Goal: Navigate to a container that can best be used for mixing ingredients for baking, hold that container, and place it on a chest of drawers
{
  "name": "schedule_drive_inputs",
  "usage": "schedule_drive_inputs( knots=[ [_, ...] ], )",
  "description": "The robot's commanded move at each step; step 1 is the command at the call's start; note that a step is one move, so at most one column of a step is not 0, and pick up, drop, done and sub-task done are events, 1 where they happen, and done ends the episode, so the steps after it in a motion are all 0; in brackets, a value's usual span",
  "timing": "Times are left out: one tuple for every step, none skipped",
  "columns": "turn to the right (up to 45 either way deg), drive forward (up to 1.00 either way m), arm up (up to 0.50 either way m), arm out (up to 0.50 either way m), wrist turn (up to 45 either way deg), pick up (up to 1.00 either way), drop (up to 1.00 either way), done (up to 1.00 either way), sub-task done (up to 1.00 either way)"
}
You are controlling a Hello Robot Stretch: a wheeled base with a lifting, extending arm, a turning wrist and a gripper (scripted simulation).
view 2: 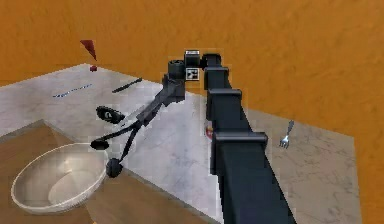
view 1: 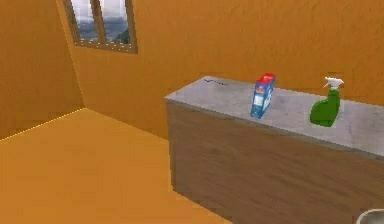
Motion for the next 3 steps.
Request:
schedule_drive_inputs(
  knots=[
    [0.0, 0.0, 0.0, -0.36, 0.0, 0.0, 0.0, 0.0, 0.0],
    [-45.0, 0.0, 0.0, 0.0, 0.0, 0.0, 0.0, 0.0, 0.0],
    [-12.0, 0.0, 0.0, 0.0, 0.0, 0.0, 0.0, 0.0, 0.0]
  ],
)
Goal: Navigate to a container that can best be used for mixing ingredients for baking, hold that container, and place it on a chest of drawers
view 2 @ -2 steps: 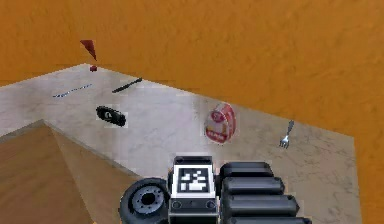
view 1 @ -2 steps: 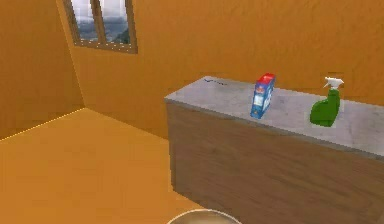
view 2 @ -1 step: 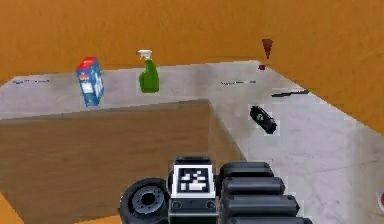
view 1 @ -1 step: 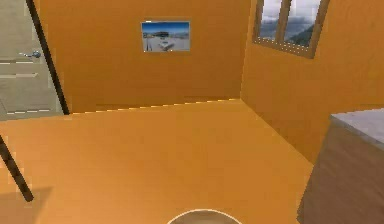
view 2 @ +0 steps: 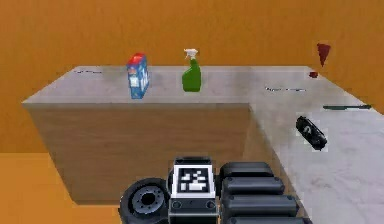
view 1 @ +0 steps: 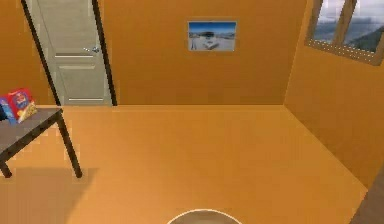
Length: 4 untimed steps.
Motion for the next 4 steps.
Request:
schedule_drive_inputs(
  knots=[
    [0.0, 0.2, 0.0, 0.0, 0.0, 0.0, 0.0, 0.0, 0.0],
    [-18.0, 0.0, 0.0, 0.0, 0.0, 0.0, 0.0, 0.0, 0.0],
    [0.0, 1.0, 0.0, 0.0, 0.0, 0.0, 0.0, 0.0, 0.0],
    [-3.0, 0.0, 0.0, 0.0, 0.0, 0.0, 0.0, 0.0, 0.0]
  ],
)
